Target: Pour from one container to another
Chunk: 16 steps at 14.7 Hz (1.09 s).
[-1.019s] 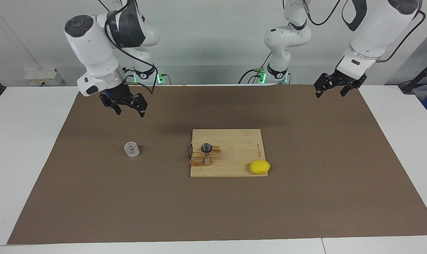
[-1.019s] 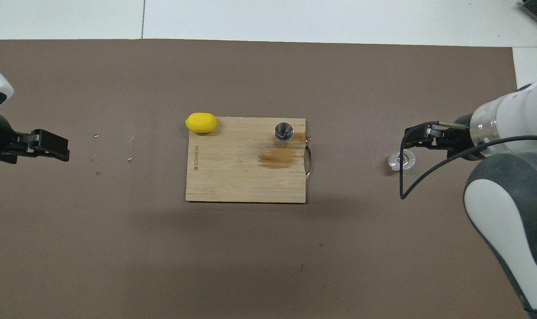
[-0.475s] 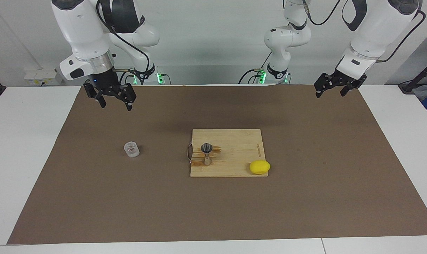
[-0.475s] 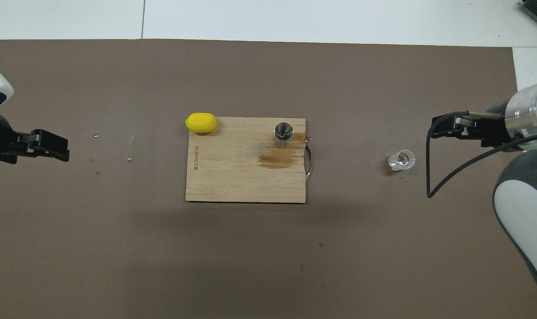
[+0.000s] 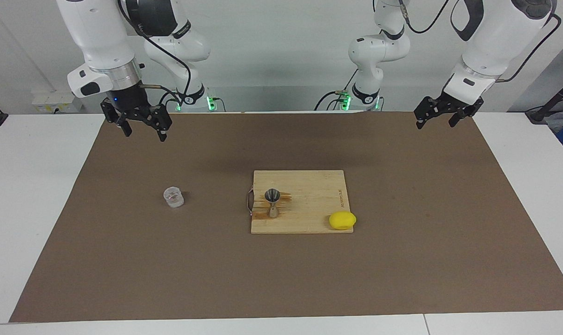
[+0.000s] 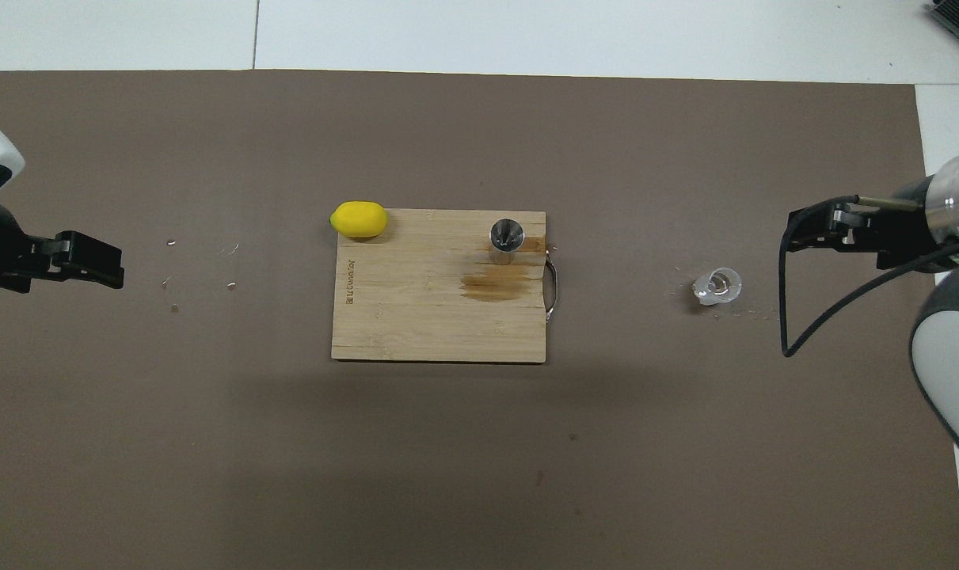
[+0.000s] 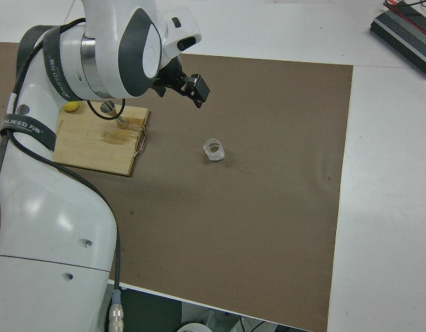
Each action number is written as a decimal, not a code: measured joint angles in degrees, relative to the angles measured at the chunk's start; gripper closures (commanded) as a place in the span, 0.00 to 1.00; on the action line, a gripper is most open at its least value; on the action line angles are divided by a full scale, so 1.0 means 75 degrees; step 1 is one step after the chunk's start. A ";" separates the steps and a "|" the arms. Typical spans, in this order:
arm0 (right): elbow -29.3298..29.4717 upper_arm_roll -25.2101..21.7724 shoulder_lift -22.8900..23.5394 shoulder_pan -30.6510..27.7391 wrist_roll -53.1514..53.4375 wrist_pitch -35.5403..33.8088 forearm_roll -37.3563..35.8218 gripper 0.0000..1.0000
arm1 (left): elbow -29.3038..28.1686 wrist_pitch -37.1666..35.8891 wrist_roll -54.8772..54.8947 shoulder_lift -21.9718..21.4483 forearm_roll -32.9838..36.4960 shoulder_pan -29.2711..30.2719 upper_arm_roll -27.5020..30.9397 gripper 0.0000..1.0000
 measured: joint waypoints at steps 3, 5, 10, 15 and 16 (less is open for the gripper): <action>0.0397 0.0000 0.0239 0.0000 -0.0005 -0.0310 0.0000 0.00 | 0.0000 0.0000 0.0000 0.0000 0.0000 0.0000 0.0000 0.00; 0.0425 0.0000 0.0294 -0.0001 -0.0099 -0.0413 0.0000 0.00 | 0.0000 0.0000 0.0000 0.0000 0.0000 0.0000 0.0000 0.00; 0.0403 0.0000 0.0304 -0.0020 -0.0275 -0.0667 0.0000 0.00 | 0.0000 0.0000 0.0000 0.0000 0.0000 0.0000 0.0000 0.00; 0.0195 0.0000 0.0267 -0.0040 -0.0752 -0.0687 0.0000 0.00 | 0.0000 0.0000 0.0000 0.0000 0.0000 0.0000 0.0000 0.00; 0.0170 0.0001 0.0253 -0.0044 -0.0758 -0.0687 0.0000 0.00 | 0.0000 0.0000 0.0000 0.0000 0.0000 0.0000 0.0000 0.00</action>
